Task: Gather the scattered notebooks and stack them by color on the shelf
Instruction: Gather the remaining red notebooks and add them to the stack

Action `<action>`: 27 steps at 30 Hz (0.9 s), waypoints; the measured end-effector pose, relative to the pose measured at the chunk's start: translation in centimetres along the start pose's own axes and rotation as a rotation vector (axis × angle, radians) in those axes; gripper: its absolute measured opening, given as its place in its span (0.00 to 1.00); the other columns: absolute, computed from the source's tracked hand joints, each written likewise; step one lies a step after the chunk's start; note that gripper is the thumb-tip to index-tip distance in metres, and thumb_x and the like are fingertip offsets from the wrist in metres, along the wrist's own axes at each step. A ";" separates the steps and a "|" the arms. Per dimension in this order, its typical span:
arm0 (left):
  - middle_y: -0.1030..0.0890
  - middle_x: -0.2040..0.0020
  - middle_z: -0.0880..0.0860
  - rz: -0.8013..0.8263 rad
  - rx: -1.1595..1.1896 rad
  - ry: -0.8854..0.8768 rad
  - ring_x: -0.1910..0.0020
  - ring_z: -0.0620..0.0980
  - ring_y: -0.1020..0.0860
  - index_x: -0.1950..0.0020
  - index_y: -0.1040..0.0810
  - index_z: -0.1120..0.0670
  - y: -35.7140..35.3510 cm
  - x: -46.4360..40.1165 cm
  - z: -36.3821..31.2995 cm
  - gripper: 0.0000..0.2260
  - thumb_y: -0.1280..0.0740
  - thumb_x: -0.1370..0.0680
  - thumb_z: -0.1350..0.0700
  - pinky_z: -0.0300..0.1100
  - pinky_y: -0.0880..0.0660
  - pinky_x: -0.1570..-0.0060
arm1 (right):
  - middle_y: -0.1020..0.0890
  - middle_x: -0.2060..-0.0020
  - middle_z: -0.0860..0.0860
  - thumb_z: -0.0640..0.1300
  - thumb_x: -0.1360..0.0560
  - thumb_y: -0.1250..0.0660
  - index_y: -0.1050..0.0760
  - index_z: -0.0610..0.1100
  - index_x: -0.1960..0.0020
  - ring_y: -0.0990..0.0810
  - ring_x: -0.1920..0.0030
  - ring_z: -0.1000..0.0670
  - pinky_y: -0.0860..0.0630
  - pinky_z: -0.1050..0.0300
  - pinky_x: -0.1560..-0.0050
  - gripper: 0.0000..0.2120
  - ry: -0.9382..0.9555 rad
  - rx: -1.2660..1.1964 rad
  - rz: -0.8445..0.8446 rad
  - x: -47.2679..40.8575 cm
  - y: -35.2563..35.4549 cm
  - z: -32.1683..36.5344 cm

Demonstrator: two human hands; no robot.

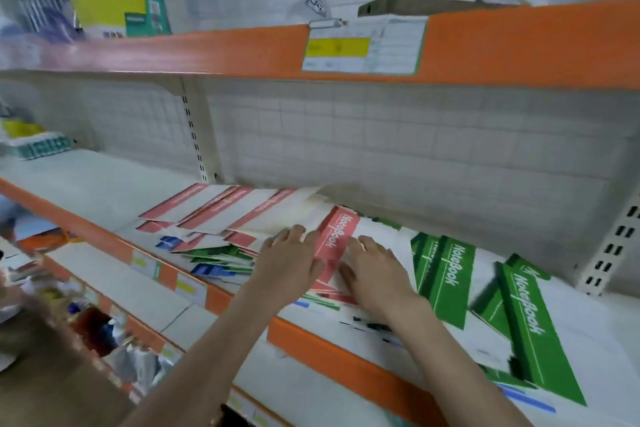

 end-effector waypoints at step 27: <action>0.27 0.41 0.55 -0.020 0.561 -0.092 0.42 0.52 0.27 0.36 0.31 0.57 -3.3 -6.0 -0.4 0.15 0.37 0.21 0.54 0.41 0.28 0.45 | 0.25 0.38 0.45 0.55 0.18 0.51 0.31 0.46 0.34 0.28 0.37 0.44 0.34 0.45 0.35 0.21 -0.267 -0.219 -0.053 -3.5 -1.6 -2.0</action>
Point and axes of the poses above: each hand's wrist, its own x-axis away from the middle knuckle, its own y-axis out of the back of the hand, z = x × y, the point moved 4 cm from there along -x, towards the middle knuckle
